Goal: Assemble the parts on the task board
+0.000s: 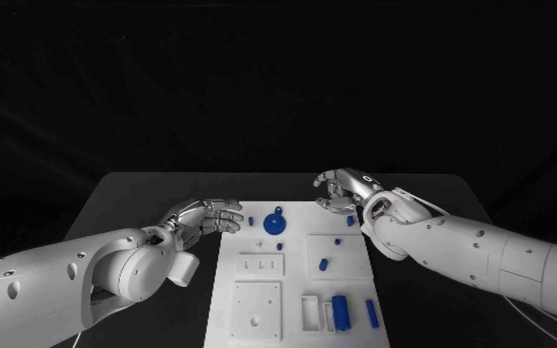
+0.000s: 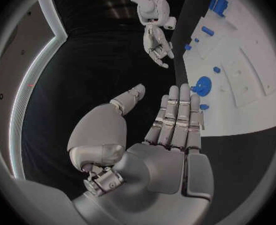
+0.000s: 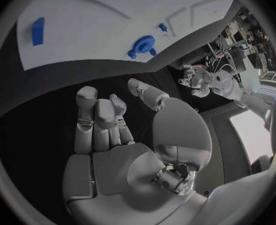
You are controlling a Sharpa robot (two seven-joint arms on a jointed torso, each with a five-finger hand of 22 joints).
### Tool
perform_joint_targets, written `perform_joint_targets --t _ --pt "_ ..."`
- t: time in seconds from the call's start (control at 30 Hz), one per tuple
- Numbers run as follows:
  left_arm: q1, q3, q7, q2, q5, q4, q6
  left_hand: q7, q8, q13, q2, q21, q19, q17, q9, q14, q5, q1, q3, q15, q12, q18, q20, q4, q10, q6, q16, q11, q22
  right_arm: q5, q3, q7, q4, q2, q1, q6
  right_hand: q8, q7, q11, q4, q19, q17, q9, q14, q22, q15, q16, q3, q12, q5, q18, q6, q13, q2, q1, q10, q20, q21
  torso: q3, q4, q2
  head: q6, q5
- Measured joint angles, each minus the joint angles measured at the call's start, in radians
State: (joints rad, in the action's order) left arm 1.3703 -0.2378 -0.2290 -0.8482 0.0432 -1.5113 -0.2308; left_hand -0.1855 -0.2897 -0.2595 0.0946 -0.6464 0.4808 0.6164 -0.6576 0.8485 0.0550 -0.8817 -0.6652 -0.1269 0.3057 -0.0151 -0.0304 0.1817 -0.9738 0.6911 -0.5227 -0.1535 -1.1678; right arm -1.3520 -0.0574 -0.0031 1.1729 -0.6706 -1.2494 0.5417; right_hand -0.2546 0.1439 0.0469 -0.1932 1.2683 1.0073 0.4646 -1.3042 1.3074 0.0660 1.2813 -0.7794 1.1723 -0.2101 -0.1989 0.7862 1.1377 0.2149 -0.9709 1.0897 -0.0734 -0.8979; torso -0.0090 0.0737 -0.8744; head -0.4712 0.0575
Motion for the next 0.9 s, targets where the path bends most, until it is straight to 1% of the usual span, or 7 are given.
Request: perform_joint_targets --t 0.07,0.1,0.23,0.5,0.6,0.77,0.9 --pt "0.000 0.000 0.000 0.000 0.000 0.006 0.000 0.000 0.000 0.000 0.000 0.000 0.000 0.000 -0.001 0.000 0.000 0.000 0.000 0.000 0.003 0.000 0.000 0.000 0.000 0.000 0.000 0.000 0.000 0.026 0.000 0.022 -0.001 -0.019 0.000 -0.007 0.000 -0.003 0.002 -0.002 0.000 0.000 0.000 0.000 0.000 0.000 0.000 0.016 0.000 0.017 0.000 0.003 -0.001 0.008 -0.008 -0.002 0.000 0.000 0.0023 -0.0027 0.001 0.000 0.000" --pt "0.000 0.000 0.000 0.000 0.000 0.008 0.000 0.000 0.000 0.000 0.000 0.000 0.000 0.000 -0.001 0.000 0.000 0.000 0.000 0.000 0.004 0.000 0.000 0.000 0.000 0.000 0.000 0.000 0.000 0.034 0.000 0.031 0.000 -0.026 0.000 -0.011 0.000 -0.003 0.003 -0.004 0.000 0.000 0.000 0.000 0.000 0.000 0.000 0.021 0.000 0.022 0.001 0.003 -0.002 0.006 -0.014 -0.003 0.000 0.000 0.0032 -0.0038 0.002 0.000 0.000" --pt "-0.001 0.000 -0.001 0.000 0.000 0.013 0.000 0.000 0.000 0.000 0.004 0.000 0.000 0.000 -0.001 0.000 0.000 -0.004 0.000 0.000 0.004 0.000 0.000 0.005 0.000 0.000 0.000 0.000 0.000 0.064 0.000 0.067 -0.011 -0.053 0.000 -0.033 0.000 -0.003 0.000 -0.017 0.000 0.001 0.000 0.000 0.000 0.000 0.000 0.039 0.005 0.030 0.001 0.003 -0.003 0.011 -0.033 -0.007 0.000 0.000 0.0081 -0.0088 0.003 -0.001 -0.001" --pt "-0.006 0.000 -0.002 0.000 0.003 0.014 0.004 0.000 0.000 0.000 0.005 0.000 0.000 0.000 -0.001 0.000 0.000 -0.005 0.000 0.000 0.004 0.000 0.000 0.005 0.000 0.000 0.000 0.000 0.000 0.103 0.001 0.116 -0.094 -0.072 0.007 -0.091 0.000 -0.006 -0.001 -0.024 -0.005 0.005 0.000 0.000 0.000 0.000 -0.004 0.067 0.005 0.031 0.001 0.006 -0.006 0.008 -0.055 -0.007 0.006 0.005 0.0198 -0.0179 0.004 -0.005 0.002" --pt "-0.007 0.000 -0.003 0.000 0.005 0.015 0.006 0.000 0.000 0.000 0.005 0.000 0.000 -0.001 -0.001 0.000 0.000 -0.005 0.000 0.000 0.004 0.000 0.000 0.005 0.000 0.000 0.000 0.000 0.000 0.110 0.001 0.127 -0.116 -0.074 0.016 -0.105 0.000 -0.006 -0.004 -0.031 -0.005 0.007 0.000 0.000 0.000 0.000 -0.004 0.088 0.005 0.008 0.001 0.006 -0.007 0.008 -0.055 -0.011 0.006 0.004 0.0234 -0.0198 0.004 -0.007 0.003" --pt "-0.009 0.000 -0.003 0.001 0.007 0.017 0.009 0.000 0.000 0.000 0.005 0.000 0.000 -0.001 -0.002 0.000 0.000 -0.005 0.000 0.000 0.004 0.000 0.000 0.005 0.000 0.000 0.000 0.000 0.000 0.116 0.000 0.143 -0.158 -0.058 0.037 -0.127 0.000 -0.006 0.000 -0.040 -0.009 0.009 -0.002 0.000 0.000 0.000 -0.004 0.098 0.005 0.003 0.001 0.006 -0.009 0.011 -0.066 -0.014 0.009 0.005 0.0261 -0.0212 0.003 -0.010 0.004" --pt "-0.012 0.000 -0.003 0.002 0.008 0.018 0.011 0.000 0.000 0.000 0.001 0.000 0.000 -0.001 -0.002 0.000 0.000 -0.009 0.000 0.000 0.004 0.000 0.000 0.005 0.000 0.000 0.000 0.000 0.000 0.117 0.000 0.153 -0.178 -0.053 0.049 -0.142 0.000 -0.006 -0.004 -0.047 -0.015 0.010 -0.004 0.000 0.000 0.000 -0.007 0.105 0.005 -0.043 0.001 0.006 -0.010 0.009 -0.088 -0.018 0.007 0.008 0.0262 -0.0204 0.003 -0.013 0.007"
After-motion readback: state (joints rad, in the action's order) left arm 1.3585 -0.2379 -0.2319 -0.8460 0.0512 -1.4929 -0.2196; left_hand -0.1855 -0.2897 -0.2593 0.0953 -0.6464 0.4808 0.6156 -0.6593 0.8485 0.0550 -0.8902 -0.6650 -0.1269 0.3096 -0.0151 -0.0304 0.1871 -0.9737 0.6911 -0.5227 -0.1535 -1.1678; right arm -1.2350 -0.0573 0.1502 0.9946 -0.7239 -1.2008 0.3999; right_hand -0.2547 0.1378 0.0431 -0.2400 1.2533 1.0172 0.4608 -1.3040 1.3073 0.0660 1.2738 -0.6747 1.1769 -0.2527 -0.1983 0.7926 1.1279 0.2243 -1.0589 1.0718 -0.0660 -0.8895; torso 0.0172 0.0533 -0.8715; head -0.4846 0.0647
